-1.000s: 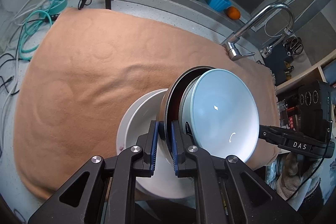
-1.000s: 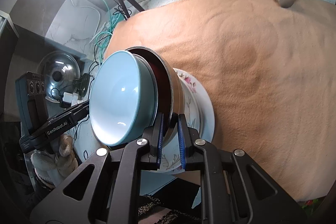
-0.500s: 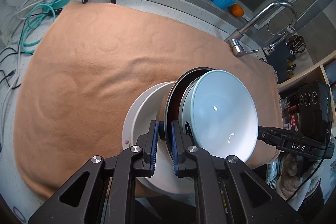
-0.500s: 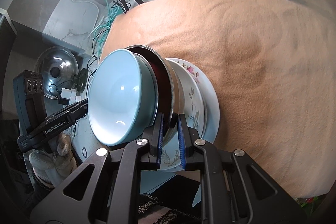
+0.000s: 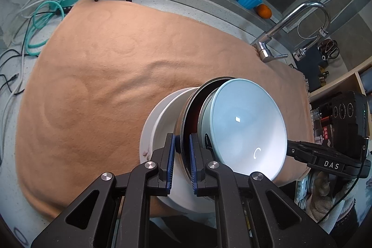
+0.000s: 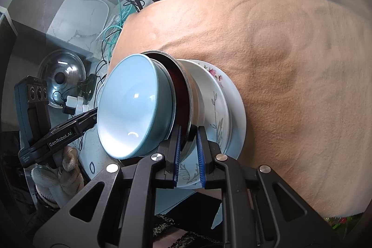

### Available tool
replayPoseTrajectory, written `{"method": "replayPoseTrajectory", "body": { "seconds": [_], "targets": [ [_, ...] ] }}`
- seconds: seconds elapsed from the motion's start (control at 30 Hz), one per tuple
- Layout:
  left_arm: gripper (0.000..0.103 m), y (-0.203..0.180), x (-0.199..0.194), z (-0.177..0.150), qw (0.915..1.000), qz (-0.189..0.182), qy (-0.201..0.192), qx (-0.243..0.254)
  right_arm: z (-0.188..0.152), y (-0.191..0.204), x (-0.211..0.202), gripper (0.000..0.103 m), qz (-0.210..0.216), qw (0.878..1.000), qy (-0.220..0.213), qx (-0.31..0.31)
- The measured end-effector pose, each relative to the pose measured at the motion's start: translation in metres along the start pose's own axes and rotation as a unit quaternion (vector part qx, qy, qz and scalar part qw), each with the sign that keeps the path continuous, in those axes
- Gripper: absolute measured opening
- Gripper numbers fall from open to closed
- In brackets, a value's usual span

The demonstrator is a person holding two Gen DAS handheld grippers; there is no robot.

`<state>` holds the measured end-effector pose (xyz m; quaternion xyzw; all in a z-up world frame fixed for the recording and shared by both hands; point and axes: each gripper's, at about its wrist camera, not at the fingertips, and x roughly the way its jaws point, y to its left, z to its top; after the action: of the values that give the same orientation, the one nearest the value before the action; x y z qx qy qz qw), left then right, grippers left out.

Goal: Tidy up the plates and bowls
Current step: 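Lift the nested bowls and lower them onto the floral plate stack, then open the left gripper to release the bowls on the plates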

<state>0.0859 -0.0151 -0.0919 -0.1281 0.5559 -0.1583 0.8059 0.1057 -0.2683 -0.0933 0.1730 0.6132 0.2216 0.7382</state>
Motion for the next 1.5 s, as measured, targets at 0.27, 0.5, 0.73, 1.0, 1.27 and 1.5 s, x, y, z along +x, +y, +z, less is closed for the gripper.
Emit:
{"method": "replayPoseTrajectory", "body": {
  "seconds": [0.27,0.5,0.73,1.0,1.27,1.5],
  "targets": [
    [0.010,0.000,-0.005,-0.001,0.9999,0.005,-0.010,0.004,-0.003,0.004,-0.001,0.015,-0.005,1.000,-0.003,-0.010],
    [0.013,0.001,-0.010,-0.007,0.9997,0.011,-0.020,0.004,-0.004,0.007,-0.007,0.016,-0.015,1.000,-0.017,-0.017],
    [0.013,0.000,-0.022,-0.013,0.9988,0.021,-0.044,0.006,-0.008,0.012,-0.022,0.018,-0.020,0.998,-0.044,-0.030],
    [0.028,-0.014,-0.038,-0.031,0.9951,0.049,-0.077,0.038,-0.021,0.015,-0.038,0.041,-0.035,0.996,-0.073,-0.042],
    [0.055,-0.031,-0.054,-0.056,0.9883,0.079,-0.114,0.064,-0.045,0.023,-0.061,0.067,-0.094,0.982,-0.134,-0.090],
    [0.070,-0.045,-0.064,-0.081,0.9826,0.096,-0.144,0.066,-0.069,0.024,-0.083,0.084,-0.127,0.970,-0.184,-0.093]
  ]
}}
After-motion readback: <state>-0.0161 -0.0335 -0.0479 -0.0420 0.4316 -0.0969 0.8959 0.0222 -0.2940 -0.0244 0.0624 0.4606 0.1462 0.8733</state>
